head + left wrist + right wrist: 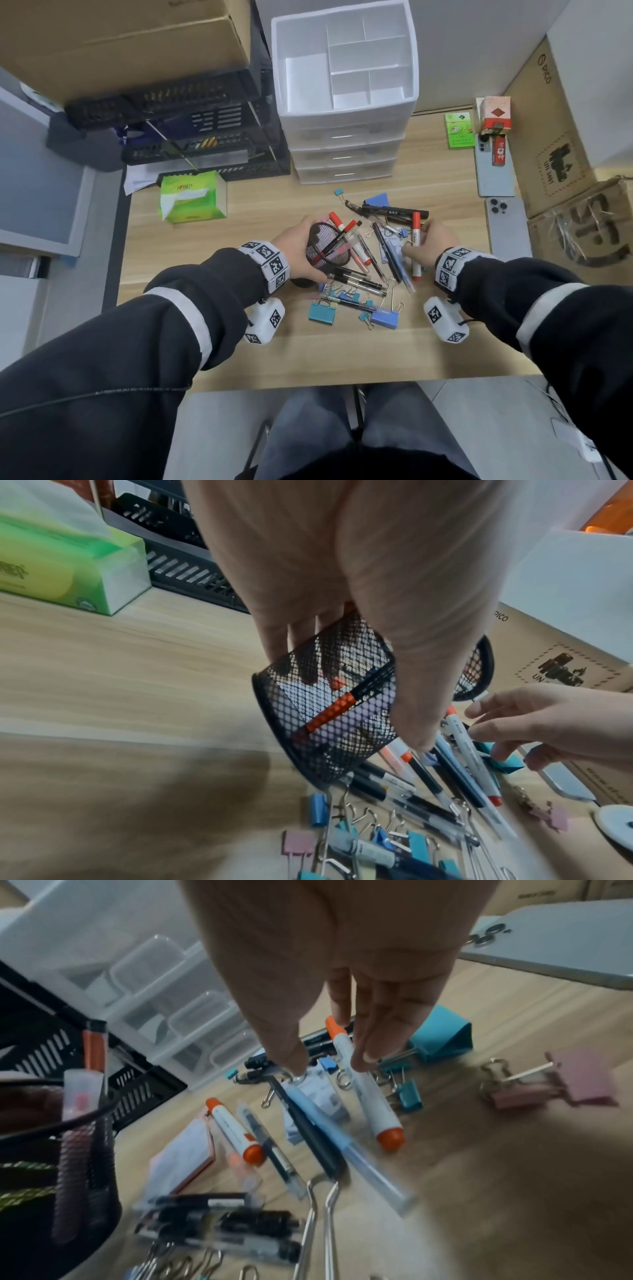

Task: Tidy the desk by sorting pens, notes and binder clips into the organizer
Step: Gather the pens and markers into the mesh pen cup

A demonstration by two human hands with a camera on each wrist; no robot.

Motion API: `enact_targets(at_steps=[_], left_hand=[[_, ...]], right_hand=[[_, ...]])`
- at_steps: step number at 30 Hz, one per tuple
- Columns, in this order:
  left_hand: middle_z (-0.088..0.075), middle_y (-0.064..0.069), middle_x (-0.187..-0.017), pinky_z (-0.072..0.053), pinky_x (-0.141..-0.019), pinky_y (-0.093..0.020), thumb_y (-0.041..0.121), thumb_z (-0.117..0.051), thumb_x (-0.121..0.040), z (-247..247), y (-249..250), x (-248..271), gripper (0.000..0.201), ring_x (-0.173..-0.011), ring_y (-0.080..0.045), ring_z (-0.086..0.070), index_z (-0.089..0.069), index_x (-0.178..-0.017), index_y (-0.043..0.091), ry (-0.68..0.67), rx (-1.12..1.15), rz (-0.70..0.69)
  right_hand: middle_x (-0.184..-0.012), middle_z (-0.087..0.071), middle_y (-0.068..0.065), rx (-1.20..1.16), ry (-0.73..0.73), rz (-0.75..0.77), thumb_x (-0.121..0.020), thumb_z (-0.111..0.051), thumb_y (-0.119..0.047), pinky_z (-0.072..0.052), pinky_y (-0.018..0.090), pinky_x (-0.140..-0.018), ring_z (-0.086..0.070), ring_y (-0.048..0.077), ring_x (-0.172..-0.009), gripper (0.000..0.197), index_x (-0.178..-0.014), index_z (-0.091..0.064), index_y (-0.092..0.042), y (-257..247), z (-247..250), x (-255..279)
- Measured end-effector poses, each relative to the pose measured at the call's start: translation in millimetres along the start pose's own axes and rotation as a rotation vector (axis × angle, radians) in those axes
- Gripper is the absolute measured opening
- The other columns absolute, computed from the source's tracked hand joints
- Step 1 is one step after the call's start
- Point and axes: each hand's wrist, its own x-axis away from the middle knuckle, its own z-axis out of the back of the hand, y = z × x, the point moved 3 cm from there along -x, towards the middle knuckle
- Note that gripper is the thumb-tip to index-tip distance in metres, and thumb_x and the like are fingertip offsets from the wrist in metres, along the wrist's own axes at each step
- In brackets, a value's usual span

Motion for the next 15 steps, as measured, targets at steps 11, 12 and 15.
enact_targets(at_steps=[11,12,15], left_hand=[[-0.063,0.002,-0.113,-0.058,-0.088,-0.041,0.038,-0.096,-0.052,-17,-12,-10,0.102,-0.099,-0.018,-0.064,-0.036,-0.132,0.021,-0.027,-0.014,0.013],[-0.063,0.002,-0.114,-0.058,-0.089,-0.041,0.039,-0.096,-0.052,-17,-12,-11,0.103,-0.100,-0.018,-0.064,-0.035,-0.133,0.020,-0.029,-0.017,0.012],[-0.063,0.002,-0.114,-0.057,-0.088,-0.041,0.039,-0.096,-0.054,-18,-11,-12,0.100,-0.099,-0.018,-0.064,-0.035,-0.132,0.020,-0.033,-0.031,0.006]], right_hand=[[-0.088,-0.062,0.005,0.260,-0.071,0.029,-0.073,-0.080,-0.043,-0.058,0.039,-0.075,-0.064,0.024,-0.081,0.081,-0.132,-0.038,-0.008,-8,-39,6],[-0.086,-0.062,0.005,0.284,-0.080,0.038,-0.075,-0.078,-0.041,-0.058,0.038,-0.073,-0.064,0.023,-0.079,0.081,-0.136,-0.036,-0.008,-8,-40,6],[-0.081,-0.058,0.003,0.335,-0.075,0.040,-0.079,-0.072,-0.031,-0.054,0.033,-0.061,-0.061,0.021,-0.073,0.079,-0.143,-0.030,-0.010,-7,-41,7]])
